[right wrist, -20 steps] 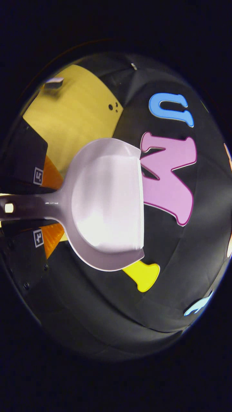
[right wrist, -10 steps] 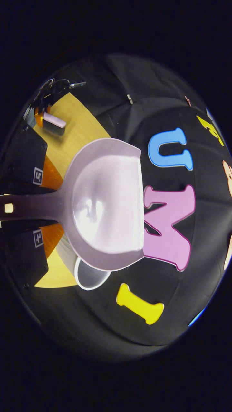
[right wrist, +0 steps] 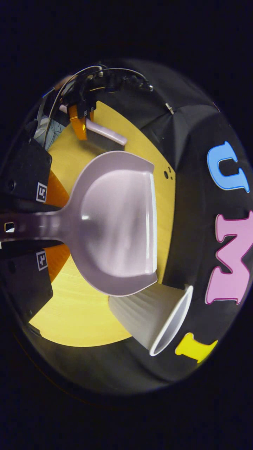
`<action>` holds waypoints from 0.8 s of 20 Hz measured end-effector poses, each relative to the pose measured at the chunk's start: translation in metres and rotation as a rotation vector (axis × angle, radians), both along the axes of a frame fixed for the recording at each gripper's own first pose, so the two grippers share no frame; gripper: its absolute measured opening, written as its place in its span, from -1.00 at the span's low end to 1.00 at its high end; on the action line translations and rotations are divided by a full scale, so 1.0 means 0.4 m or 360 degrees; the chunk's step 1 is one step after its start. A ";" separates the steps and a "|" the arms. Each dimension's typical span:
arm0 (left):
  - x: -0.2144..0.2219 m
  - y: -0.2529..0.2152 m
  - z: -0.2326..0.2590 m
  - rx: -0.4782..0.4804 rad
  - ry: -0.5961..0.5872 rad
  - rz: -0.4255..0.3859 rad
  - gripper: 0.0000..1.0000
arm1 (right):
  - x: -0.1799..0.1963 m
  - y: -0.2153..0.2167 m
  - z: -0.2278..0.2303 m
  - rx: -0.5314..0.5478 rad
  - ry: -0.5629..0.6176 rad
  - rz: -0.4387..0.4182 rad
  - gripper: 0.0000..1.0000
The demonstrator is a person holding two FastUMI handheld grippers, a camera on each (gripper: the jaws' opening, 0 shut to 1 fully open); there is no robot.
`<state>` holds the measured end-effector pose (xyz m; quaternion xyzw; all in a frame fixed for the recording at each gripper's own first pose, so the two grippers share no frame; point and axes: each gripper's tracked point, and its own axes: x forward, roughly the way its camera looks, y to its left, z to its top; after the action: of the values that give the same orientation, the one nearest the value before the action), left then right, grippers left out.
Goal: Pick up the small broom and dustpan from the desktop, sweep the trash into the dustpan with the broom, and then empty the trash into the garbage bin.
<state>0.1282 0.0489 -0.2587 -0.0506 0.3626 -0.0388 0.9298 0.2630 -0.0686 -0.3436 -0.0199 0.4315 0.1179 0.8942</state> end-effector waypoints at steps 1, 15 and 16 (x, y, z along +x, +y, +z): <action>0.016 -0.003 -0.010 0.0014 0.0024 -0.0004 -0.44 | -0.002 0.001 -0.033 -0.0002 0.0036 -0.0020 -0.31; 0.193 -0.002 -0.110 0.0176 0.0250 -0.0031 -0.43 | 0.009 -0.040 -0.287 -0.0007 0.0353 -0.0170 -0.30; 0.194 -0.002 -0.112 0.0188 0.0258 -0.0032 -0.42 | 0.004 -0.035 -0.293 -0.0020 0.0354 -0.0168 -0.30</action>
<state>0.2057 0.0480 -0.3035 0.0051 0.4386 -0.0223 0.8984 0.2645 -0.0827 -0.4606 0.0105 0.5293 0.0696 0.8455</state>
